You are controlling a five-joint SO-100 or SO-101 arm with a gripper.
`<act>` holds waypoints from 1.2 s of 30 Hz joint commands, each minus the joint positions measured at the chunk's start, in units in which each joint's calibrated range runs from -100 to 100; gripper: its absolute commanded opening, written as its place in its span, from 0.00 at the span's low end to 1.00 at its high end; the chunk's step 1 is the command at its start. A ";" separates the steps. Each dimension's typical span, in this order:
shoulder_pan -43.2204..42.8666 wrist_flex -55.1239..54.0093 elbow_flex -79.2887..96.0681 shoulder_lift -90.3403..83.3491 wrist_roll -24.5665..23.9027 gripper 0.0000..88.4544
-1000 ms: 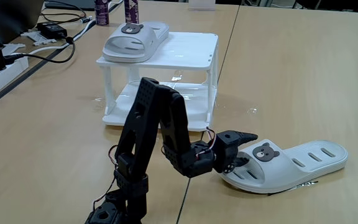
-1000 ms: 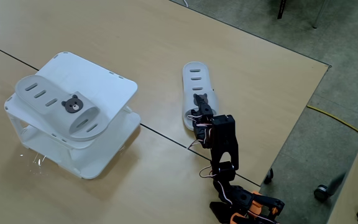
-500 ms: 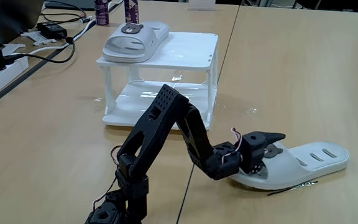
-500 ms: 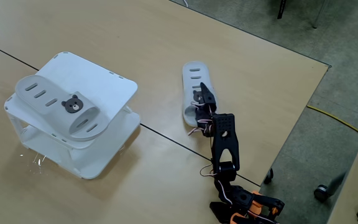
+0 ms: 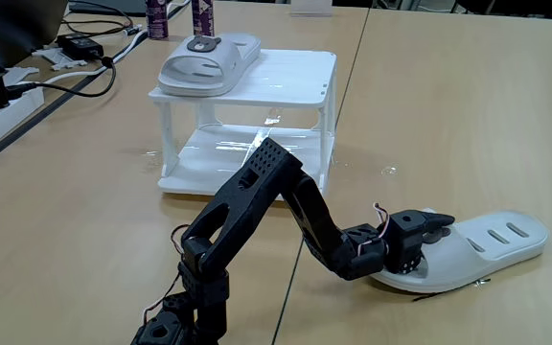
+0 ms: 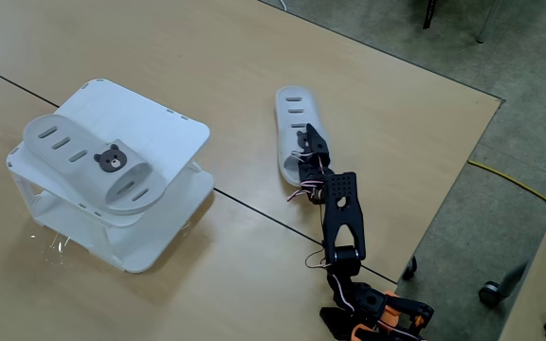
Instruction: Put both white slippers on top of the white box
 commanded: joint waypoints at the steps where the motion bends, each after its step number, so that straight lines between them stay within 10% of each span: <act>1: 0.29 2.36 -7.61 -2.21 0.42 0.01; 12: 0.87 40.84 -21.14 -24.59 0.42 0.01; 36: -9.00 67.33 -24.12 -65.06 0.42 0.01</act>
